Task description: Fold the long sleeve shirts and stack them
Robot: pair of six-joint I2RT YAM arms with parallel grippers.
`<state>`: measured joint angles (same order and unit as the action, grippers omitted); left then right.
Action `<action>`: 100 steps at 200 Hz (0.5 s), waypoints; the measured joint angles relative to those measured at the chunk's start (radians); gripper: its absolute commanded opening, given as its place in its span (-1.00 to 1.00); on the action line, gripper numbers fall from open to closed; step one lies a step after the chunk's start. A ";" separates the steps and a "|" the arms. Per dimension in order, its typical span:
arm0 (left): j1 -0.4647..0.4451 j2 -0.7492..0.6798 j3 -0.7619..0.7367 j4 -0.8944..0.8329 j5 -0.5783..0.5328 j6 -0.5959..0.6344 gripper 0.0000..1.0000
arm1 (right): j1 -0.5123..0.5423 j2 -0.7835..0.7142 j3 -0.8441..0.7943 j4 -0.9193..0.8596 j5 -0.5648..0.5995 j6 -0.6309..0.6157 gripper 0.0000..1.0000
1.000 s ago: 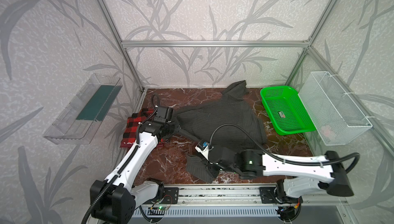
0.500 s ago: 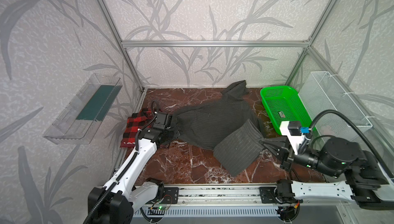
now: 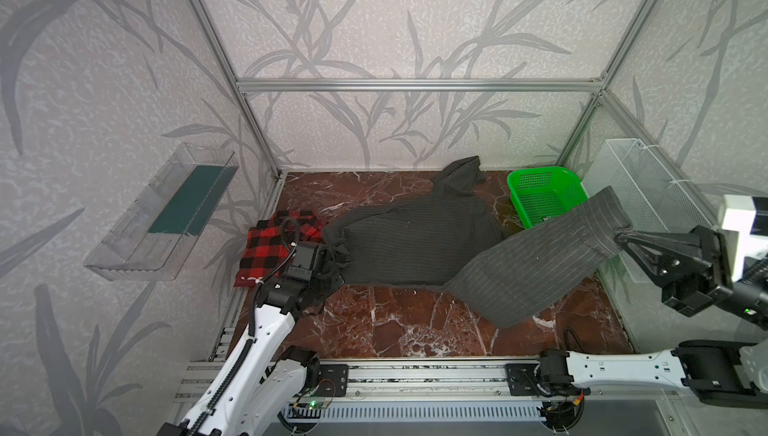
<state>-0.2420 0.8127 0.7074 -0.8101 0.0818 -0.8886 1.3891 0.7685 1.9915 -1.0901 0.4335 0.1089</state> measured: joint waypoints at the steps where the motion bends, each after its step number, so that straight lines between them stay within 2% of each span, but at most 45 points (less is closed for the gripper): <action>1: 0.000 -0.001 -0.001 -0.002 -0.001 -0.002 -1.00 | 0.000 0.003 0.004 0.000 0.002 -0.003 -1.00; 39: -0.029 -0.025 -0.023 -0.055 -0.038 -0.046 -1.00 | 0.000 0.066 0.045 0.030 0.086 -0.114 -1.00; 100: -0.033 0.068 -0.001 -0.082 -0.083 -0.072 -1.00 | 0.019 0.159 -0.073 0.199 0.256 -0.337 -1.00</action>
<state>-0.2752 0.8806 0.7063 -0.8921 -0.0010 -0.9604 1.4082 0.9276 1.9186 -0.8913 0.6895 -0.2283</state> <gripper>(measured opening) 0.047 0.048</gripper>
